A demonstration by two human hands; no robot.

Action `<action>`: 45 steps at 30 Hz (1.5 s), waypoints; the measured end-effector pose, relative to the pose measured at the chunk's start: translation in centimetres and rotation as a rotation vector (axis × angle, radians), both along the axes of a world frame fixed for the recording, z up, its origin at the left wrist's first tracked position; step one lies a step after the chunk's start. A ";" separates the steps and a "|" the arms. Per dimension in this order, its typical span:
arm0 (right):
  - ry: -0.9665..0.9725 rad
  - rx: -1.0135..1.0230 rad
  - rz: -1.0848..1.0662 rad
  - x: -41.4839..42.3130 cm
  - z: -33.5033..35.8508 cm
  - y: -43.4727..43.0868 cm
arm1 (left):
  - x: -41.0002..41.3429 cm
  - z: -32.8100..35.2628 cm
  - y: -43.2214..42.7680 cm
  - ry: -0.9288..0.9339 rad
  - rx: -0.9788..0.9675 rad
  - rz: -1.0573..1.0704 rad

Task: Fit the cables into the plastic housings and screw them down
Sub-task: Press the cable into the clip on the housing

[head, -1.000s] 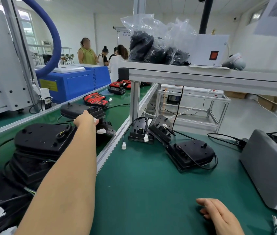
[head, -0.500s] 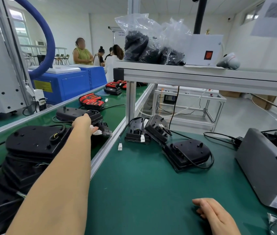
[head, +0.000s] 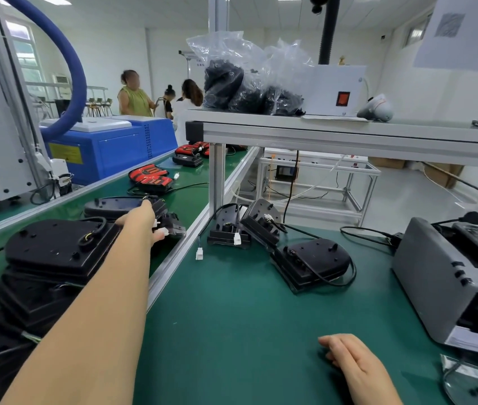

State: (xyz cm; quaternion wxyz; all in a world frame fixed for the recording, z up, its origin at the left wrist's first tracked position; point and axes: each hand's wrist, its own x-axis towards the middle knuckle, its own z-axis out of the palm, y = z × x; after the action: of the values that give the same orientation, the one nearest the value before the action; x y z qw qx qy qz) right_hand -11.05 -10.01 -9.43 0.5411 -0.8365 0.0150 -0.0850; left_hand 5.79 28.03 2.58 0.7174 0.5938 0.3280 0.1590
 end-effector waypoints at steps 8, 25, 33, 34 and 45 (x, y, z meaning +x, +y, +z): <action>0.069 0.114 -0.008 0.8 -0.1 -0.5 | -4.1 -0.4 -4.7 0.207 0.453 -0.485; 0.149 0.316 -0.139 2.4 0.0 -2.8 | 1.1 -6.8 -22.3 -0.015 1.680 -1.151; 0.204 0.382 -0.123 2.8 0.7 -2.9 | 1.1 -5.9 -23.7 -0.224 1.715 -1.148; 0.212 0.395 -0.121 2.9 0.8 -2.9 | 1.1 -5.9 -24.0 -0.219 1.706 -1.159; 0.200 0.467 -0.188 3.4 0.9 -3.3 | -3.7 -6.2 -25.5 -0.327 1.750 -1.120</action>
State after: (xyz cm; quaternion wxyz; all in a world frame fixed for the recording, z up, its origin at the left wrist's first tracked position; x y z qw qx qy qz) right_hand -7.61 -13.28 -8.56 0.7050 -0.6882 0.1652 -0.0461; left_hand 2.12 2.50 -3.63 0.0447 0.9430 -0.3235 0.0641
